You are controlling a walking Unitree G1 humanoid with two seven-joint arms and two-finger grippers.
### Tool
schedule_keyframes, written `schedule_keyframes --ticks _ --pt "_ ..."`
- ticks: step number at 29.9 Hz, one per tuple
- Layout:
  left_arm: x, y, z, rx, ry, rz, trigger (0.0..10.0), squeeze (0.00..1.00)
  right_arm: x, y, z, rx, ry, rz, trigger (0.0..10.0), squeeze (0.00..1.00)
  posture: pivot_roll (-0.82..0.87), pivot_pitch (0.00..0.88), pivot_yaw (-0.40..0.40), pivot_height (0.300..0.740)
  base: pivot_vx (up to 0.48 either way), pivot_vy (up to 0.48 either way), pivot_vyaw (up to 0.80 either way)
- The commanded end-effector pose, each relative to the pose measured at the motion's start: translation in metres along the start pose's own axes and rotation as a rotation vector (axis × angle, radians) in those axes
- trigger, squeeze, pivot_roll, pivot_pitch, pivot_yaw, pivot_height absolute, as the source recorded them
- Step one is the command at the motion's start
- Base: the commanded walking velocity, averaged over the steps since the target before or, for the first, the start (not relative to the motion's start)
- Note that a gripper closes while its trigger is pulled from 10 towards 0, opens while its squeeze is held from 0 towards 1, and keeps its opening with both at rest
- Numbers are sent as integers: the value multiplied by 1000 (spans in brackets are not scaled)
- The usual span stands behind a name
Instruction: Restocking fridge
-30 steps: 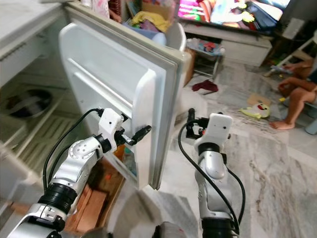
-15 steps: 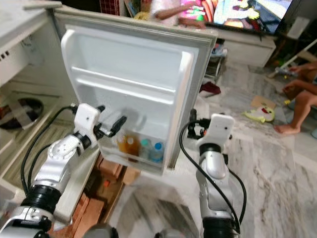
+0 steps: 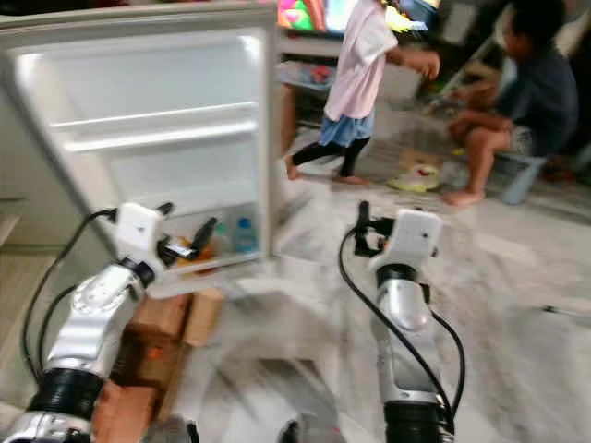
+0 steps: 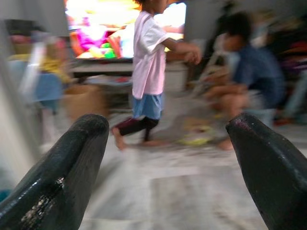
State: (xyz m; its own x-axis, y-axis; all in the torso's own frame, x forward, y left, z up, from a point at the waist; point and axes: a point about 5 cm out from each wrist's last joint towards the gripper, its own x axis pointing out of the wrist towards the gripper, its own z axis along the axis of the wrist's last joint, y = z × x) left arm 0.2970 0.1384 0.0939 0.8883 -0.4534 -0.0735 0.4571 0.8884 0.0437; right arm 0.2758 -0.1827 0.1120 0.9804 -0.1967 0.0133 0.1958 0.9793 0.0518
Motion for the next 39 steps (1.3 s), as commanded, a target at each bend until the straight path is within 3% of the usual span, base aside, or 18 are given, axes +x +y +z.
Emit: schedule_keyframes --ticks 1,7,14,18,24,39 --pt "-4 15 7 28 -6 51 10000 0 0 10 2 5 -8 25 10000 0 -4 0 -66 740 0 0 0" --pt "-21 31 15 63 -4 152 10000 0 -2 6 7 18 -21 -19 10000 0 1 2 -47 740 0 -391 -70" --pt "-16 30 28 80 -37 164 10000 0 4 21 19 23 -60 32 10000 0 -5 39 -51 740 0 -453 -691" --pt "-22 30 18 79 -16 171 10000 0 2 23 21 13 -68 44 10000 0 -22 45 -55 740 157 -392 -800" --pt "-18 28 14 60 -11 174 10000 0 -1 21 19 8 -58 50 10000 0 -31 36 -61 740 432 -89 -800" --pt "-5 27 14 94 -41 163 10000 0 -4 26 18 -13 -61 92 10000 0 -44 21 -74 740 480 0 0"
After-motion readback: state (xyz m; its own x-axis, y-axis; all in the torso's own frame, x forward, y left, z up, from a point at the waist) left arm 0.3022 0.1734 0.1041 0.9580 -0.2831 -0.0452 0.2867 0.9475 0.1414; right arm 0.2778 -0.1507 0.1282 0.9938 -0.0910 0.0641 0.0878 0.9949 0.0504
